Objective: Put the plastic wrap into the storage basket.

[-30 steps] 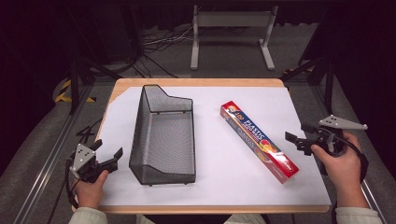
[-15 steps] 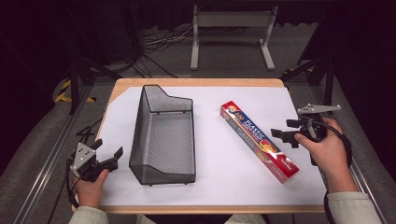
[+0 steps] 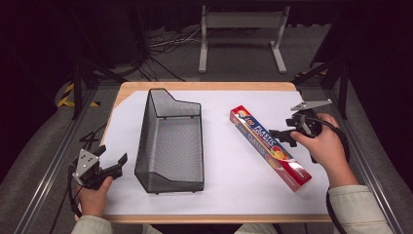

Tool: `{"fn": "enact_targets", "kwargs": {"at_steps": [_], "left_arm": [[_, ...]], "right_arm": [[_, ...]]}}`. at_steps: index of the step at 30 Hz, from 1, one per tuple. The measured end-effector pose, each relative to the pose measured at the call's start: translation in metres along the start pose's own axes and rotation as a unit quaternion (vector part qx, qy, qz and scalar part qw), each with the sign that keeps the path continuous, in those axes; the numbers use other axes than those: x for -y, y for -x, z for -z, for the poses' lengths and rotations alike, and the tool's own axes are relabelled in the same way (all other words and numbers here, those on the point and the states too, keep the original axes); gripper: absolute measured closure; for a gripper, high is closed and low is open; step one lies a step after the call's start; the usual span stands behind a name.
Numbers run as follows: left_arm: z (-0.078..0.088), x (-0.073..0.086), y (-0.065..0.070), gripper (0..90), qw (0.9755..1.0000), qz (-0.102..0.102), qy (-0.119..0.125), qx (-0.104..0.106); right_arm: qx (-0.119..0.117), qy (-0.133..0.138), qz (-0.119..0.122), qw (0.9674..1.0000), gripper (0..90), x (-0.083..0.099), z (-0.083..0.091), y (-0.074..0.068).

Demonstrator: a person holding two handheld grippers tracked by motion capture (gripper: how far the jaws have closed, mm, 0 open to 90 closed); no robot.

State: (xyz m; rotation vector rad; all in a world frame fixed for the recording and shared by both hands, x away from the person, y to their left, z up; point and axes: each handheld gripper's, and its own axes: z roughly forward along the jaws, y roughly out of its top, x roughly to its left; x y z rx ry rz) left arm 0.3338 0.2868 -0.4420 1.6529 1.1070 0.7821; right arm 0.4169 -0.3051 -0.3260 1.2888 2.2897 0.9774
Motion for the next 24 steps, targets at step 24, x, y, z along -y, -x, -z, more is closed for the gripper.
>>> {"fn": "enact_targets", "kwargs": {"at_steps": [24], "left_arm": [[0.0, 0.0, 0.0, 17.3, 1.0, -0.001, -0.001, -0.002]], "right_arm": [[-0.009, -0.065, 0.003, 0.9979, 11.6, 0.02, -0.057, -0.002]]}}
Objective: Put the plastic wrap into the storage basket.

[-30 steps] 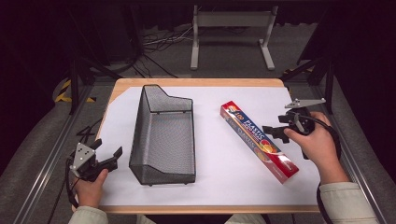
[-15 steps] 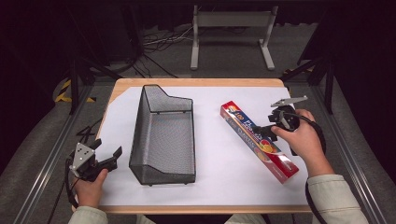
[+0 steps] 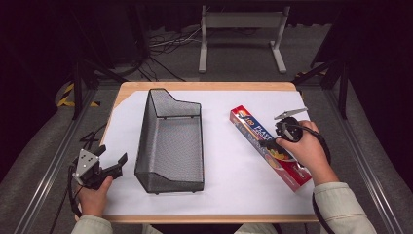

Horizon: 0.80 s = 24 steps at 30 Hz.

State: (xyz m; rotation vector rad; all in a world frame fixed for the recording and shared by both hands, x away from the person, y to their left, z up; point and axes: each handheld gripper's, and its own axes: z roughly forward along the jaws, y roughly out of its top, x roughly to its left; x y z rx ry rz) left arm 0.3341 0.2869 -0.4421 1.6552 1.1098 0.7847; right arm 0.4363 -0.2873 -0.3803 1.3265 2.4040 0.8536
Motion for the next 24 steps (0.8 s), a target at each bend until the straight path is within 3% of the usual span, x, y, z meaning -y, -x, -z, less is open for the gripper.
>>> {"fn": "enact_targets", "kwargs": {"at_steps": [17, 20, 24], "left_arm": [[0.0, 0.0, 0.001, 17.4, 1.0, -0.001, 0.0, -0.002], [-0.001, 0.0, 0.001, 17.4, 1.0, -0.001, 0.0, -0.002], [-0.001, 0.0, 0.001, 17.4, 1.0, -0.001, 0.0, -0.003]], "right_arm": [[0.015, -0.06, 0.004, 0.9981, 12.8, 0.009, -0.023, -0.004], [0.018, -0.069, 0.008, 0.9974, 15.9, 0.01, -0.026, -0.006], [0.027, -0.075, 0.012, 0.9967, 27.0, 0.01, -0.027, -0.008]]}}
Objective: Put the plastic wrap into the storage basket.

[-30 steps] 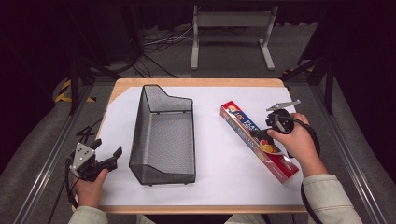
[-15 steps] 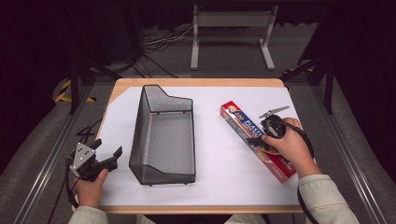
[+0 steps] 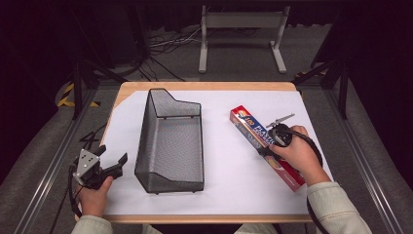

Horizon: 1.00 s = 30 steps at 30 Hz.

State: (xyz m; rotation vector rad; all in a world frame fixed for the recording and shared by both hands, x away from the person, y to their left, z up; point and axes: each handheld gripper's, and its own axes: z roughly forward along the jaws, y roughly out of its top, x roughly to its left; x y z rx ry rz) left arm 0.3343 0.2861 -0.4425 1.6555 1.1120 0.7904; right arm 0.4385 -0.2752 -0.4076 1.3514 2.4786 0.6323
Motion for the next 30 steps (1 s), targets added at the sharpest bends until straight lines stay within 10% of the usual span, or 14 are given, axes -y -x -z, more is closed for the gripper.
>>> {"fn": "enact_targets", "kwargs": {"at_steps": [30], "left_arm": [[0.0, 0.0, -0.001, 17.5, 1.0, -0.001, 0.0, -0.002]], "right_arm": [[0.007, 0.013, -0.005, 0.9999, 39.3, -0.011, 0.02, -0.015]]}}
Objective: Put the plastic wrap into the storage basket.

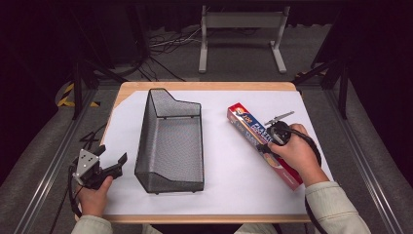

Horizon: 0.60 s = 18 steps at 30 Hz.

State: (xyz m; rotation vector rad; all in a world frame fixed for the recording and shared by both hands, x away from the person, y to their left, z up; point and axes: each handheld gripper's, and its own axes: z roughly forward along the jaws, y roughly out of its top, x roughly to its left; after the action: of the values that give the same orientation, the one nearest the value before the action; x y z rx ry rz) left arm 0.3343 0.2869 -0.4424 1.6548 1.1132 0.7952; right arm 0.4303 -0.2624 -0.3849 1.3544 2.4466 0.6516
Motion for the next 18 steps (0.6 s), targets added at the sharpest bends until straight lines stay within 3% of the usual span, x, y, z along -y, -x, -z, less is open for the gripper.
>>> {"fn": "enact_targets", "kwargs": {"at_steps": [18], "left_arm": [[0.0, 0.0, 0.0, 17.4, 1.0, 0.001, 0.0, 0.0]], "right_arm": [[0.002, 0.02, 0.003, 0.9998, 39.2, -0.024, 0.048, -0.01]]}}
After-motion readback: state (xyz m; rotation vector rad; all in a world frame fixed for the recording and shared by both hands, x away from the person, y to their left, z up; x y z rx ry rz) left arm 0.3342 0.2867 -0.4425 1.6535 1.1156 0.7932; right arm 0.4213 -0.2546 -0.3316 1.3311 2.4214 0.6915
